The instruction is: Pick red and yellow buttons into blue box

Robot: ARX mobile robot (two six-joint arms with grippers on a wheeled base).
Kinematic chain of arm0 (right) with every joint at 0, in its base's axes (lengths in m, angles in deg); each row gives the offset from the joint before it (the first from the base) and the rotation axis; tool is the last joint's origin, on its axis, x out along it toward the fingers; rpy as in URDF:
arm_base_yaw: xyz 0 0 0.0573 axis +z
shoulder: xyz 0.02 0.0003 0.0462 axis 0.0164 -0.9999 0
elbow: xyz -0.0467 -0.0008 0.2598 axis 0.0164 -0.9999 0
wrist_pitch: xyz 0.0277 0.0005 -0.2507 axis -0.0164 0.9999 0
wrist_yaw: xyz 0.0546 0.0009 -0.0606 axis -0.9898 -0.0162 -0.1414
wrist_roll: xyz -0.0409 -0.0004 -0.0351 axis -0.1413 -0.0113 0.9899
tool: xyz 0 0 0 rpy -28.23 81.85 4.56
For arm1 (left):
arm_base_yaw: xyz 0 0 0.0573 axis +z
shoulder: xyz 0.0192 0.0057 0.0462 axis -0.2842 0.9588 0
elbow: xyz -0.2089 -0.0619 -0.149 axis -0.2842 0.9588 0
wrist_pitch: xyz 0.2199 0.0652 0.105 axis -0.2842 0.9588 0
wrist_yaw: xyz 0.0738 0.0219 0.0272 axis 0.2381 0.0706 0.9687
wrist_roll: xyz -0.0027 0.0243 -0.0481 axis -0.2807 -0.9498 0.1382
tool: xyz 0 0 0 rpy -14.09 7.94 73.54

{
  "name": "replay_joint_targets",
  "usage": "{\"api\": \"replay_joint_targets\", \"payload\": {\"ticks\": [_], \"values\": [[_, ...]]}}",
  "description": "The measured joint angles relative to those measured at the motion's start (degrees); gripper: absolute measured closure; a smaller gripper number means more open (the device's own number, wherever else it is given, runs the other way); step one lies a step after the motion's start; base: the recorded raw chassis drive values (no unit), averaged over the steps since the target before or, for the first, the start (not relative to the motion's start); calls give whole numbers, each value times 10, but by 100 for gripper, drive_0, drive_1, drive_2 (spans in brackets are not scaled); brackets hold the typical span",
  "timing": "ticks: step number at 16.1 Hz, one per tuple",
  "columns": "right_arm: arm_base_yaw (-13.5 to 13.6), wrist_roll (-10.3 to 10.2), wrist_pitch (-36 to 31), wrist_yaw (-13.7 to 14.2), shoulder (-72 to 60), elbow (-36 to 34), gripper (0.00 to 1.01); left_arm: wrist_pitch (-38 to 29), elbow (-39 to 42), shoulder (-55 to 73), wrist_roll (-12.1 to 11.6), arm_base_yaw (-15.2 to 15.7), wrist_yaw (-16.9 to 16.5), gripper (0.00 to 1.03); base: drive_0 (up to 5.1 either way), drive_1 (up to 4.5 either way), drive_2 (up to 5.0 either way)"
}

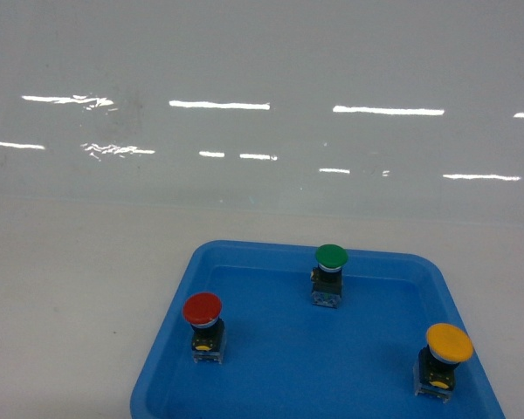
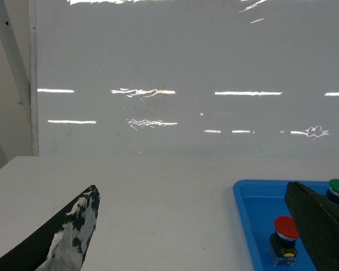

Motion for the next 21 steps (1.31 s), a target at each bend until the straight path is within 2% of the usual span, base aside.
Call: {"api": "replay_joint_targets", "payload": {"ticks": [11,12,14,16,18,19,20,21], "values": [[1,1,-3,1,-1,0,3,0,0,0,0,0,0,5,0,0,0],[9,13,-7,3,-2,-1,3,0,0,0,0,-3,-7,5,0,0,0],[19,20,-37,-6,-35,-1,3,-34,0,21,-2,-13,-10,5,0,0,0],[39,22,-108,3,-118,-1,3,-97,0,92,-3,-7,-23,5,0,0,0],[73,22,-200,15,-235,1,3,-198,-3,215,-4,-14,-40,5,0,0,0],[98,23,-283,17,-378,22,3,-272,-37,353,-3,-32,-50,5,0,0,0],[110,26,-342,15,-500,73,3,-336,-98,480,0,-56,-48,5,0,0,0],[117,31,-362,11,-572,108,3,-351,-131,548,0,-71,-40,5,0,0,0]]}}
